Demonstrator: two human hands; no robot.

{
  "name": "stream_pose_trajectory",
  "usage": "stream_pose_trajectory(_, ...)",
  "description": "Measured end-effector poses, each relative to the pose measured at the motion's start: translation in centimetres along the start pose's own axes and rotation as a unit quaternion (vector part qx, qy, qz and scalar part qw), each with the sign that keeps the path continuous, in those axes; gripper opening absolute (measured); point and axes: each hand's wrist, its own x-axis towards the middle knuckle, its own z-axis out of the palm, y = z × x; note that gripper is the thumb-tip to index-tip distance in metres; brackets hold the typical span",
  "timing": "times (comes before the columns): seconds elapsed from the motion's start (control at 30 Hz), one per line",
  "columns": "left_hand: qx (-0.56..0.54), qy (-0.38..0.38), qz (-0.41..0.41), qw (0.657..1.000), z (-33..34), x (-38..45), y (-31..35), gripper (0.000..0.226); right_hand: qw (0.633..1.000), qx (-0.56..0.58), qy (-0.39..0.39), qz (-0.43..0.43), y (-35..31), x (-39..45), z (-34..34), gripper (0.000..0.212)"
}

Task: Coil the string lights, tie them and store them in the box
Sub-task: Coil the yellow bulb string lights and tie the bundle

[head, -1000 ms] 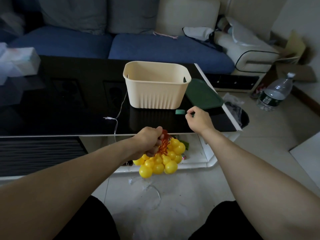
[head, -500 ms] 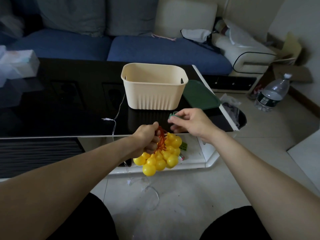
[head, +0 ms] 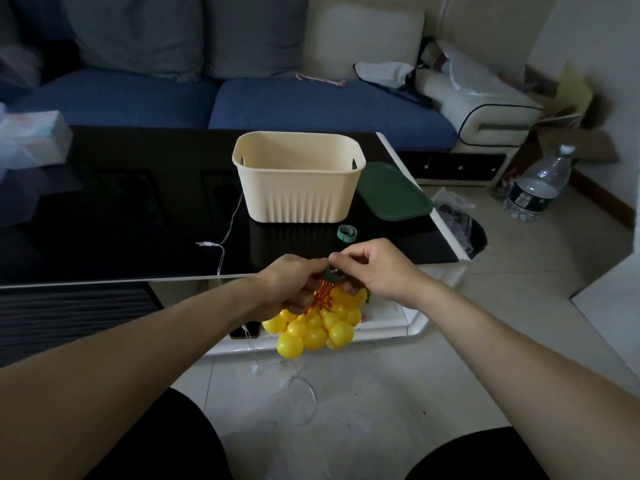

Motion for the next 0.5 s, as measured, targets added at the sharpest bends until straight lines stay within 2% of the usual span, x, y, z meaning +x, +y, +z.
stream_pose_trajectory(0.1,-0.004,-0.009,-0.009,1.000,0.0,-0.1,0.2,0.036,0.999,0.052,0.014,0.006,0.1,0.0,-0.1,0.011)
stream_pose_trajectory(0.27,0.013,-0.018,-0.031,0.999,0.0,-0.5,0.4,0.032,0.985,0.166,0.024,0.039,-0.2,-0.1,-0.7,0.020)
stream_pose_trajectory(0.4,0.047,0.000,0.008,0.999,0.0,-0.6,0.3,0.034,0.971,0.224,-0.002,0.082,-0.6,-0.5,-1.1,0.009)
stream_pose_trajectory(0.5,0.068,0.021,0.058,0.996,0.2,-0.6,0.2,0.035,0.980,0.183,-0.003,0.080,-1.0,-0.6,-0.8,0.028)
